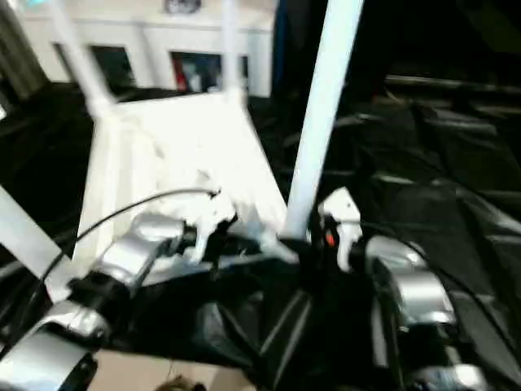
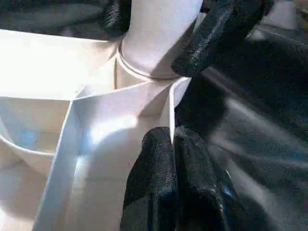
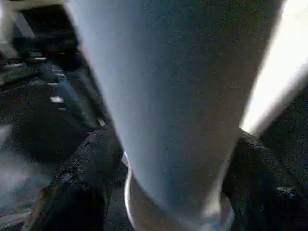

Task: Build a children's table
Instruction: Rotate leg to tighten

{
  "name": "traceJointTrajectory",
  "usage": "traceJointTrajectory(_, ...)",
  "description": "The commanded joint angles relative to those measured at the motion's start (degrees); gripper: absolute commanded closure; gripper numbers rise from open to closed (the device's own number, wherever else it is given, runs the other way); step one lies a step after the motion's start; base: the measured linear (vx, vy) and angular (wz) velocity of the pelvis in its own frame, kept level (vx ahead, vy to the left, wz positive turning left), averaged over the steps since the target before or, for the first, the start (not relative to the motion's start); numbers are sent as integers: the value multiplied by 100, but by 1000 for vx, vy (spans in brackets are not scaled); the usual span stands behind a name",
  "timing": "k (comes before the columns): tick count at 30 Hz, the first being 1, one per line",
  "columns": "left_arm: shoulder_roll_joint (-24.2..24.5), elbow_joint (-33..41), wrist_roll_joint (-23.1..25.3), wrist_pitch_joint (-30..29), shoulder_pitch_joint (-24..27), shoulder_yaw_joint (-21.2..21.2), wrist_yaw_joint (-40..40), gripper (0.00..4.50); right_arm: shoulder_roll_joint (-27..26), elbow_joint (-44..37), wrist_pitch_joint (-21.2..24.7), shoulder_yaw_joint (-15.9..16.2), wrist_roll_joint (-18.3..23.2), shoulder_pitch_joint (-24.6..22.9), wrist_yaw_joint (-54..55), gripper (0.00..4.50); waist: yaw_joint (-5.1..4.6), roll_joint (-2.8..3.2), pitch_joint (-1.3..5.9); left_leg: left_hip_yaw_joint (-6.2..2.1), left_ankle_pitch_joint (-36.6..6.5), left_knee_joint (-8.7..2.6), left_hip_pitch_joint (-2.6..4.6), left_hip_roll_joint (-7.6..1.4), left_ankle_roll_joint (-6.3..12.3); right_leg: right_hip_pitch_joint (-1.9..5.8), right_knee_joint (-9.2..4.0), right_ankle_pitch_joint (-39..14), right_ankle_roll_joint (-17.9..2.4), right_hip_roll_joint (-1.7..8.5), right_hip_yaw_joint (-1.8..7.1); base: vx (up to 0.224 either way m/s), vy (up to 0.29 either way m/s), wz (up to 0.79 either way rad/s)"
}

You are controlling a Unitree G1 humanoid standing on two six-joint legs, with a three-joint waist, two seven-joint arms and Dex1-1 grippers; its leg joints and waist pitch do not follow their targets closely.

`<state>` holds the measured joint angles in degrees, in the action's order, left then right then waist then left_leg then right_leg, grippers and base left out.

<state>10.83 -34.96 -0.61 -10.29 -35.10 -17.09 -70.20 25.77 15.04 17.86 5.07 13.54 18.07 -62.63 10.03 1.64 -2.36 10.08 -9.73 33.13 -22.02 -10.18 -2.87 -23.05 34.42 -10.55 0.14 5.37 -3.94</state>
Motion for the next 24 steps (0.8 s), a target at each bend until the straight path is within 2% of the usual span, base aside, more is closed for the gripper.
traceJointTrajectory(1, -7, 505, -406, 6, -52, -48, -384, 450, 72, -196, 216, 415, 164, -104, -566, 139, 13, -69, 337, -85, -1273, -378, 105, -352, 452, 288, -373, -933, -1417, 389, 241, 0, 0, 0)
traceJointTrajectory(4, 205, 719, -472, -129, 45, -118, -694, 450, 187, -270, 286, 509, 151, -114, -804, 139, 48, -76, 335, -88, -1270, -384, 104, -357, 417, 275, -360, -951, -1404, 391, 244, 0, 0, 0)
traceJointTrajectory(9, 418, 853, -470, -232, 125, -114, -947, 450, 288, -330, 261, 660, 81, -134, -968, 181, 115, -75, 342, -88, -1229, -384, 106, -349, 326, 264, -357, -979, -1346, 389, 255, 0, 0, 0)
traceJointTrajectory(15, 556, 990, -514, -355, 172, -138, -1026, 450, 394, -393, 355, 719, 134, -159, -1093, 218, 123, -80, 347, -86, -1171, -373, 102, -338, 333, 263, -346, -914, -1340, 385, 252, 0, 0, 0)
traceJointTrajectory(22, 381, 921, -452, -281, 153, -50, -646, 450, 258, -385, 356, 685, 131, -208, -828, 231, 121, -86, 346, -88, -1188, -368, 100, -332, 322, 263, -356, -1037, -1298, 387, 252, 0, 0, 0)
traceJointTrajectory(24, 210, 795, -412, -244, 95, 33, -297, 450, 134, -394, 352, 676, 123, -281, -623, 232, 109, -93, 331, -93, -1287, -377, 95, -326, 278, 254, -379, -1214, -1248, 388, 256, 0, 0, 0)
